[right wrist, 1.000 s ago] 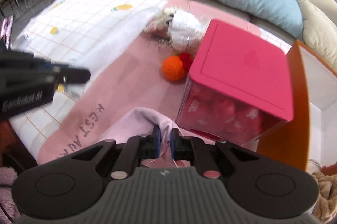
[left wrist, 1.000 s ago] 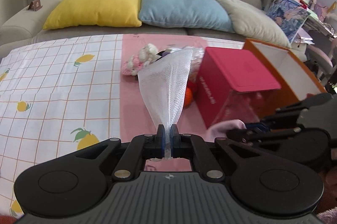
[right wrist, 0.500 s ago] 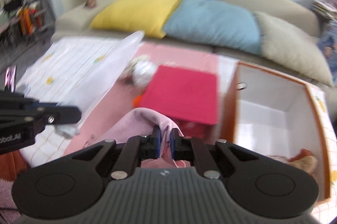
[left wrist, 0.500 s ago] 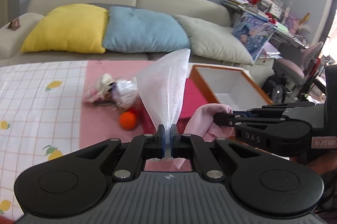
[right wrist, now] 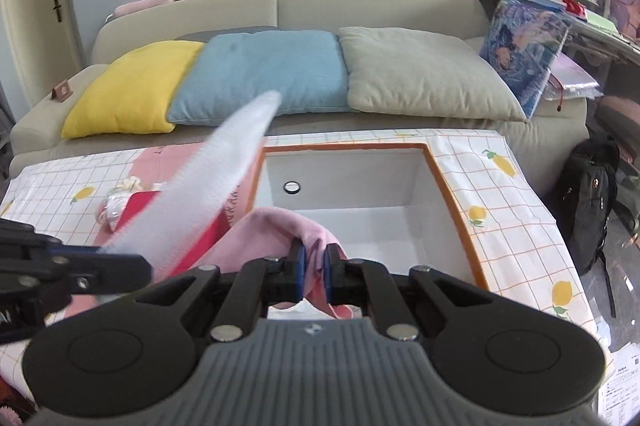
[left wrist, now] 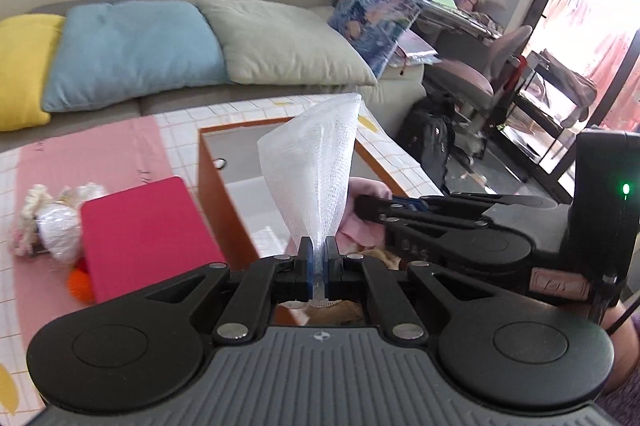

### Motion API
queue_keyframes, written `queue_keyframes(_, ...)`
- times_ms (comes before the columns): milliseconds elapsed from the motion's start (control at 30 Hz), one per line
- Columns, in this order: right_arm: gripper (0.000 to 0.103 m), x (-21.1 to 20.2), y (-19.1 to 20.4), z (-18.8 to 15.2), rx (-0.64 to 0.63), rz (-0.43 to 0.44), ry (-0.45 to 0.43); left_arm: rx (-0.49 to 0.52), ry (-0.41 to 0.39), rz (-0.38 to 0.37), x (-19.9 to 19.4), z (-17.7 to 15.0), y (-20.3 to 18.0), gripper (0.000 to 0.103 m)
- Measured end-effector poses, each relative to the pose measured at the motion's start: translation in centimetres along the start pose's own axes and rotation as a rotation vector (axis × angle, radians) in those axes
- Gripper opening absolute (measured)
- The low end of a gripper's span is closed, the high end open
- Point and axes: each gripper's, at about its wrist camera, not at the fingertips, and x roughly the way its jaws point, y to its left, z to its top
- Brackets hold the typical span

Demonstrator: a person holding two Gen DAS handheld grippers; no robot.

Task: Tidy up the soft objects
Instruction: 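Carry the pink cloth and mesh bag into the orange box and open both grippers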

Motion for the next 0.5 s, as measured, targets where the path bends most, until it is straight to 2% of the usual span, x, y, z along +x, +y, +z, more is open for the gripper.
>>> queue_keyframes(167, 0.007, 3.4, -1.0, 0.3, 0.043, 0.009, 0.042, -0.013, 0.090, 0.026, 3.9, 1.2, 0.5, 0.004)
queue_keyframes(333, 0.007, 6.3, -1.1, -0.4, 0.041, 0.023, 0.116, -0.036, 0.167, 0.016, 6.2, 1.4, 2.2, 0.004)
queue_keyframes(500, 0.007, 9.5, -1.5, -1.0, 0.034, 0.021, 0.189, -0.118, 0.233, -0.002, 8.3, 1.3, 4.2, 0.005)
